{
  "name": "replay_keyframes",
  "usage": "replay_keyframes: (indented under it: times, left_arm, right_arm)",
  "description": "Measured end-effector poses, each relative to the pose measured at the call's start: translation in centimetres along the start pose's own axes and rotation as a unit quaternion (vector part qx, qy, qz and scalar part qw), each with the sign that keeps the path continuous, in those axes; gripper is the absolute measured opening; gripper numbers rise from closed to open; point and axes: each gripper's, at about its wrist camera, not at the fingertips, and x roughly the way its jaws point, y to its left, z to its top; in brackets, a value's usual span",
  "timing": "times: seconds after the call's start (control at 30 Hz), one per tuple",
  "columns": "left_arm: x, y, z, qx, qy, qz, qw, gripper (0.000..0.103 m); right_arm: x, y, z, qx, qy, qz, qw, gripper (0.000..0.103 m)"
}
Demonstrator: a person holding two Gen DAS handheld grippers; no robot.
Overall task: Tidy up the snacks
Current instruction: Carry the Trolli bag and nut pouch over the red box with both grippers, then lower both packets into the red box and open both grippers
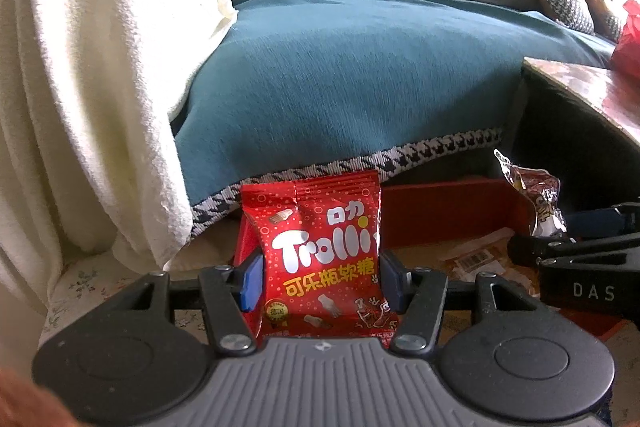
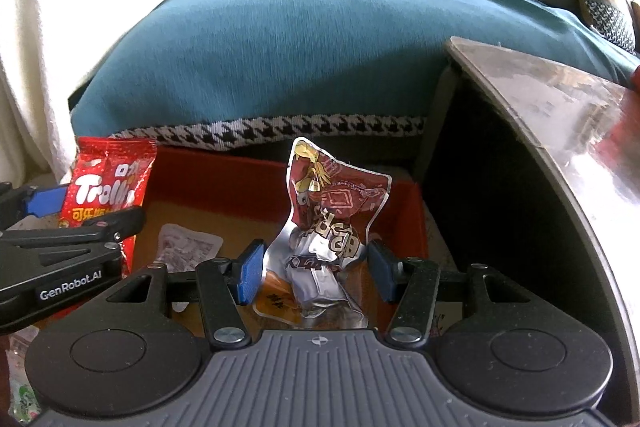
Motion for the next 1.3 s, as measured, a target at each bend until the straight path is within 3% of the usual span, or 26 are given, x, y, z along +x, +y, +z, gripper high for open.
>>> replay_keyframes:
  times: [0.7,1.3]
  left_arm:
    - [3.5,-0.4,-1.0,-0.002,0.051,-0.010,0.9986,0.051]
    - [4.6,-1.2,-1.7,0.014,0.052,-0.014,0.9985,0.051]
  right_arm:
    - [3.9,-0.2,-1.0,-0.003,0.064,-0.005,0.998,0.063]
    - [5.3,-0.4,-1.3,-0.007,0.086,-0.007,0.996,0.063]
